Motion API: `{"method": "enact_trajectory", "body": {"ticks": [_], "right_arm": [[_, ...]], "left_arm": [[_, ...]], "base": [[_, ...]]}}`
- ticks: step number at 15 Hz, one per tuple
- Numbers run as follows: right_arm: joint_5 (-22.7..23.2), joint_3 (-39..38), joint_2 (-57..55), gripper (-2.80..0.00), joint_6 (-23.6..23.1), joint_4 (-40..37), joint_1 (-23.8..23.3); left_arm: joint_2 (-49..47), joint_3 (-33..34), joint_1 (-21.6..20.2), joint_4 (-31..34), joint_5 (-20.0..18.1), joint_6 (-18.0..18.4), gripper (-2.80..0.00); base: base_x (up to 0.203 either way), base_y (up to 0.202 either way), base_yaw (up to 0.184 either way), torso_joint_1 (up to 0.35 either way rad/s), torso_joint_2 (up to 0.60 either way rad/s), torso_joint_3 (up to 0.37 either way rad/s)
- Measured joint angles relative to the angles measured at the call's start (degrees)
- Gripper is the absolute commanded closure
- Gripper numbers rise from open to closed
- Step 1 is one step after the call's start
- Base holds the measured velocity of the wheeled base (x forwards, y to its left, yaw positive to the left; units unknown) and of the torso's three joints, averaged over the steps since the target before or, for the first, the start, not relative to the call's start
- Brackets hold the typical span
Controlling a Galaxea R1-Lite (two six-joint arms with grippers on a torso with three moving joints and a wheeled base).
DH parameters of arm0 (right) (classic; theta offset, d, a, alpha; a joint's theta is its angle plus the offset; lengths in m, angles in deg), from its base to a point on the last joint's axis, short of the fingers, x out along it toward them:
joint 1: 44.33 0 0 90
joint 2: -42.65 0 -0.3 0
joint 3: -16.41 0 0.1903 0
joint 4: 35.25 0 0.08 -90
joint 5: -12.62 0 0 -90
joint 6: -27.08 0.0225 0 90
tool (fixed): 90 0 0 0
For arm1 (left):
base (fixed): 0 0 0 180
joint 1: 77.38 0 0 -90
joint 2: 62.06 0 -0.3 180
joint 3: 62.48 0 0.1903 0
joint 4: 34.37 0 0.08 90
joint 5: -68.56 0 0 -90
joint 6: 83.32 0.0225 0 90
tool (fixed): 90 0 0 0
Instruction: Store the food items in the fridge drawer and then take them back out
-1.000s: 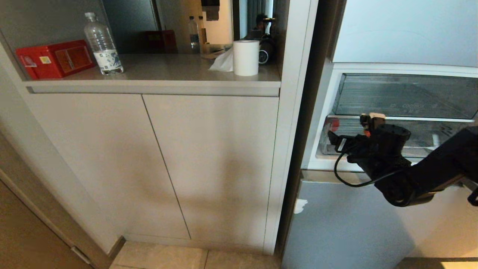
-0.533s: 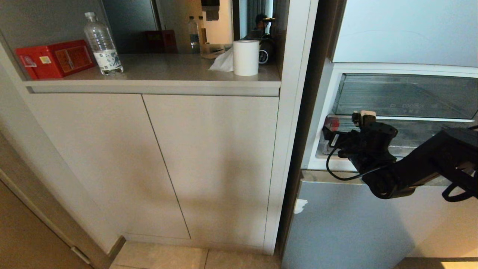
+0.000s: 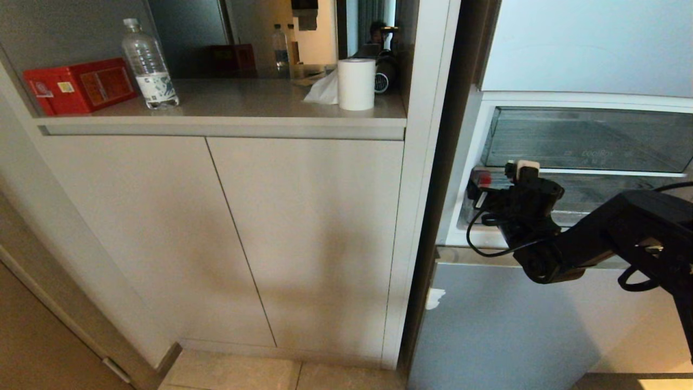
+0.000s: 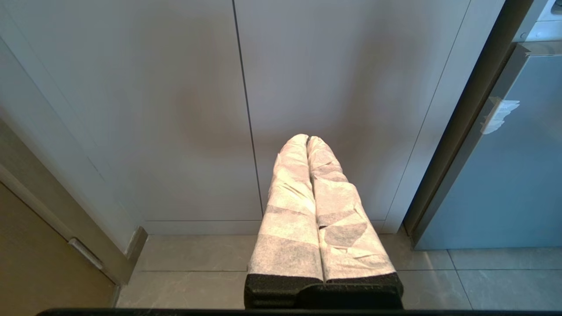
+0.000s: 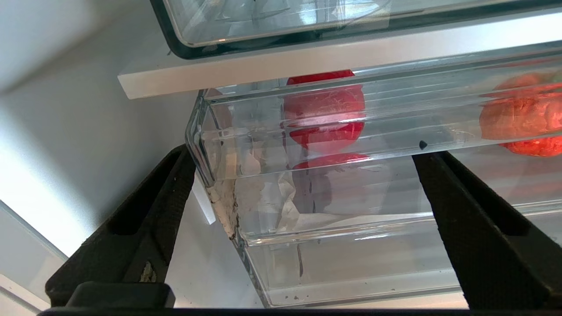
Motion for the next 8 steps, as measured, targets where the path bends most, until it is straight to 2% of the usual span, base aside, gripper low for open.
{"method": "enact_trajectory", "body": {"ticks": [1,8], "right_arm": [[0.0,0.2,-0.3,0.0,0.0,0.0,0.0],[-1.0,1.0,-1.1,0.0,-0.2,-0.2,2.2]], "left_arm": [[0.0,0.0,0.0,0.0,0.0,0.0,0.0],[0.0,0.0,0.0,0.0,0.0,0.0,0.0]], "base": [[0.0,0.0,0.0,0.0,0.0,0.0],[0.0,0.0,0.0,0.0,0.0,0.0]]}}
